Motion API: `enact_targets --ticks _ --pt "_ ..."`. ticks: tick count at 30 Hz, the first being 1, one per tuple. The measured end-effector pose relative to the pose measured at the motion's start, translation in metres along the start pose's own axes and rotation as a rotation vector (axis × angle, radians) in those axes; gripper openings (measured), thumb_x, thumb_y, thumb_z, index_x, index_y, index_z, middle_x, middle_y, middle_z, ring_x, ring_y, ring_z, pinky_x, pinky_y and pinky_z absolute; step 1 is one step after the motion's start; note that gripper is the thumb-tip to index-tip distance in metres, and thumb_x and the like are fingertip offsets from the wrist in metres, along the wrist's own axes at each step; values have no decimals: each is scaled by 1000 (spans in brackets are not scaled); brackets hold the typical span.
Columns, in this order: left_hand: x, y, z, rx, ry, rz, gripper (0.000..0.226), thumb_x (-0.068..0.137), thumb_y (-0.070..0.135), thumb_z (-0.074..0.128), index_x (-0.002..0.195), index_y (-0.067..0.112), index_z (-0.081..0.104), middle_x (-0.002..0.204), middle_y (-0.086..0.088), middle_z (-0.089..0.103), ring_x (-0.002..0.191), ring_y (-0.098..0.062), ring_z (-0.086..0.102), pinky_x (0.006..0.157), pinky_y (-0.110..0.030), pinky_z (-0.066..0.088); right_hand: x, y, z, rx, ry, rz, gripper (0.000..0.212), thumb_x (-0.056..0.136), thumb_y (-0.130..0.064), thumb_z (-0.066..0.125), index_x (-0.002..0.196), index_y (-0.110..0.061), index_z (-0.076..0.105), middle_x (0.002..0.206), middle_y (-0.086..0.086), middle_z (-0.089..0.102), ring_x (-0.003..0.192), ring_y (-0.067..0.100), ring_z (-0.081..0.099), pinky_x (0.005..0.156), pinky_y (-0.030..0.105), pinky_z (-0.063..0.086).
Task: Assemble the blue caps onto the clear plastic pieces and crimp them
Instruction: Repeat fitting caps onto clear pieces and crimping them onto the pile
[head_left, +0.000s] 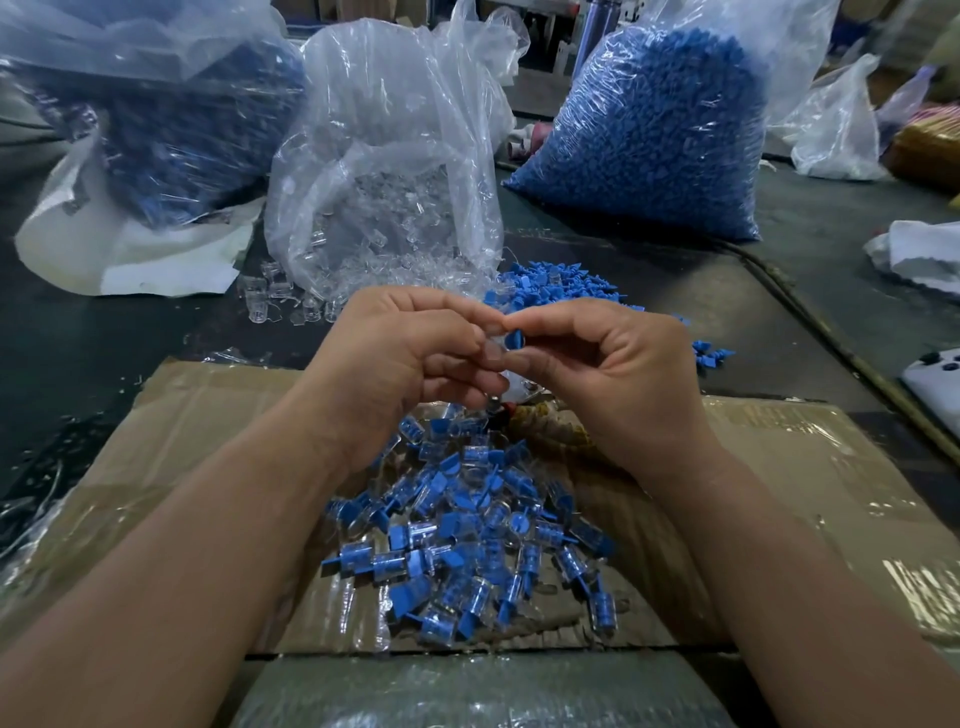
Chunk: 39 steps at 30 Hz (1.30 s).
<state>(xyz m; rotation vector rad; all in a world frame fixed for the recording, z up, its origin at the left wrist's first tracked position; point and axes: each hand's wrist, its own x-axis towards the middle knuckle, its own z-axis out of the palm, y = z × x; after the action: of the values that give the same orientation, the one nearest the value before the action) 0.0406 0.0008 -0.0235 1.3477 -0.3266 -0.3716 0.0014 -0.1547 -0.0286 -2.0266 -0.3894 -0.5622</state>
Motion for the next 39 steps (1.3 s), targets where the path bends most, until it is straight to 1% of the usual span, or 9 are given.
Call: enact_targets --ticks 5,10,14,19,23,28,31,35,39 --pt "1 -1 1 4 15 -7 27 78 -12 48 68 4 67 61 -16 66 49 -21 63 46 -22 52 0 1 0 -48 1 -22 31 74 -9 72 101 -19 62 86 -17 61 84 -1 62 73 11 49" --pt "0 -1 1 40 4 6 10 65 -2 64 70 7 68 62 -13 68 51 -19 64 48 -22 53 0 1 0 -85 0 -41 31 74 -11 72 102 -18 61 87 -16 61 85 0 62 73 10 48" --pt "0 -2 1 63 5 6 19 54 10 67 72 5 66 61 -11 68 50 -16 64 48 -21 53 0 1 0 -113 6 -68 30 73 -9 72 102 -13 65 88 -10 63 85 2 62 74 11 49" --pt "0 -2 1 129 3 -26 10 69 -5 64 70 4 64 58 -9 66 47 -15 62 46 -19 52 -1 4 2 -200 -18 -135 25 72 -8 73 96 -5 70 88 -7 63 85 6 62 76 13 50" --pt "0 -2 3 158 -15 -13 12 77 -7 60 73 4 63 58 -7 65 49 -12 60 48 -19 52 0 1 1 -183 -59 -121 28 71 -14 74 99 -12 67 86 -10 62 84 5 62 76 13 50" --pt "2 -5 1 113 22 14 12 81 -4 58 75 6 60 57 -2 64 52 -11 61 51 -19 52 5 0 -22 -123 -96 117 29 66 -44 62 94 -35 60 83 -18 63 81 0 64 74 10 50" --pt "4 -5 -3 65 70 36 14 81 -4 57 74 8 60 57 -1 65 52 -11 62 49 -18 49 8 5 -46 -254 -176 282 39 50 -57 60 84 -37 61 81 -17 64 75 -5 62 71 6 47" --pt "6 -6 -4 35 124 75 15 81 -4 57 74 9 59 57 0 65 52 -10 62 49 -18 49 6 9 -58 -526 -547 505 86 33 -74 57 112 -38 56 98 -25 53 90 -8 51 72 11 37" --pt "7 -6 -6 36 134 101 15 82 -4 57 75 9 59 58 0 65 52 -10 62 50 -18 50 3 10 -49 -647 -707 588 89 50 -58 77 130 -39 42 108 -20 42 102 5 41 86 25 35"
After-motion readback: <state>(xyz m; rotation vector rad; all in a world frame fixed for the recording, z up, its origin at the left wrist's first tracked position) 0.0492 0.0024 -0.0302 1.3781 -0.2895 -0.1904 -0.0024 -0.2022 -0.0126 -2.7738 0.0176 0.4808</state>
